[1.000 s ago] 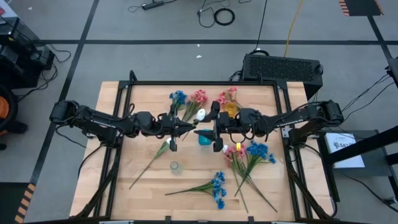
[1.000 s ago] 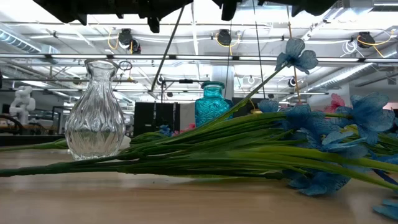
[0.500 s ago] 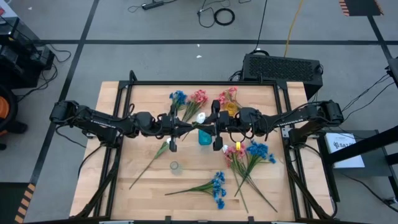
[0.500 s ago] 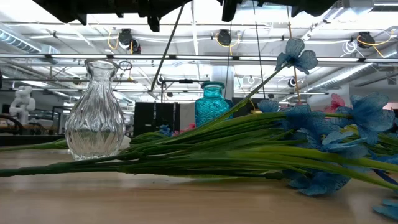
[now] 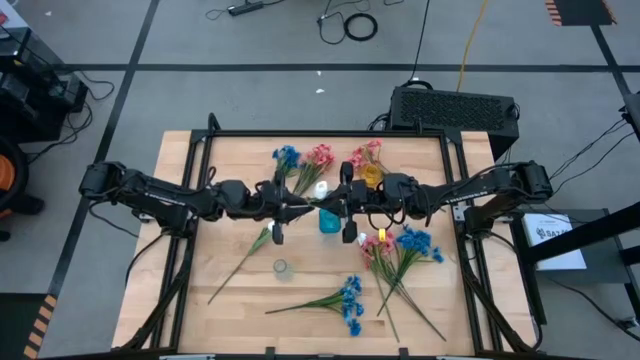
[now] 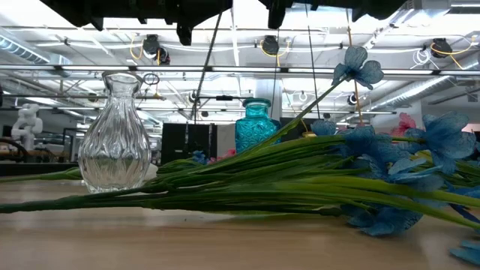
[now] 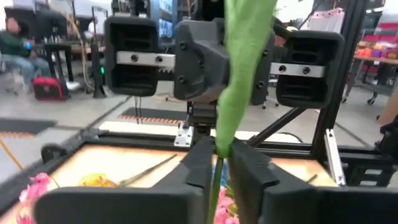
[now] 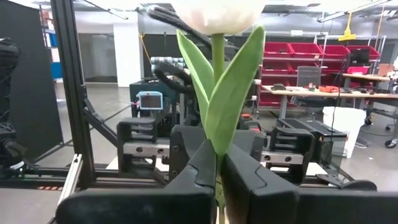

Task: Sort flowers into vase by color
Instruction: Put the top white tulip into the yellow vase

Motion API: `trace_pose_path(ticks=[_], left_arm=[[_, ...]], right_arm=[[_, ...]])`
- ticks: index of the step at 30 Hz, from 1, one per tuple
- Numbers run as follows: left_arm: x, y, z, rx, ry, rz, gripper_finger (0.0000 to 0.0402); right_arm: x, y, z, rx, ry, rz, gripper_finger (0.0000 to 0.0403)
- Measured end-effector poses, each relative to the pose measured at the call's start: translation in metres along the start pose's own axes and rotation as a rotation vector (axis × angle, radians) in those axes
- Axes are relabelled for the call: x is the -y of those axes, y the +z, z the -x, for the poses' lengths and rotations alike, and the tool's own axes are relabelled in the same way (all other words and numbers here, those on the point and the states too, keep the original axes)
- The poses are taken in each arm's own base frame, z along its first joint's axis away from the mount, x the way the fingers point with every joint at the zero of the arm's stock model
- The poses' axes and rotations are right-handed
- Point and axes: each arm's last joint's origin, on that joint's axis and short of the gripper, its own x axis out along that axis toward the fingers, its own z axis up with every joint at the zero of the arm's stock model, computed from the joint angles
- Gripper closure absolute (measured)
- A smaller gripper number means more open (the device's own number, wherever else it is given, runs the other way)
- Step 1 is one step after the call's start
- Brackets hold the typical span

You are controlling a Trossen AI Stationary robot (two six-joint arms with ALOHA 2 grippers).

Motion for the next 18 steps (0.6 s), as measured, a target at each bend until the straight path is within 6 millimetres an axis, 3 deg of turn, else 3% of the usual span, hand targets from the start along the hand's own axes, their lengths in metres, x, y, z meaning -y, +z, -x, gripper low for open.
trace_pose_path(ticks=[5, 9, 18], left_arm=[[0.0, 0.007, 0.005, 0.006, 0.008, 0.016, 0.0235], [-0.001, 0.011, 0.015, -0.041, 0.036, 0.012, 0.0185], [-0.004, 0.023, 0.039, -0.119, 0.101, -0.001, 0.0167]], right_arm=[[0.002, 0.006, 0.004, -0.01, 0.001, 0.009, 0.0402], [0.006, 0.026, 0.018, -0.009, -0.014, 0.009, 0.0402], [0.015, 0.084, 0.082, -0.026, -0.071, 0.078, 0.0403]])
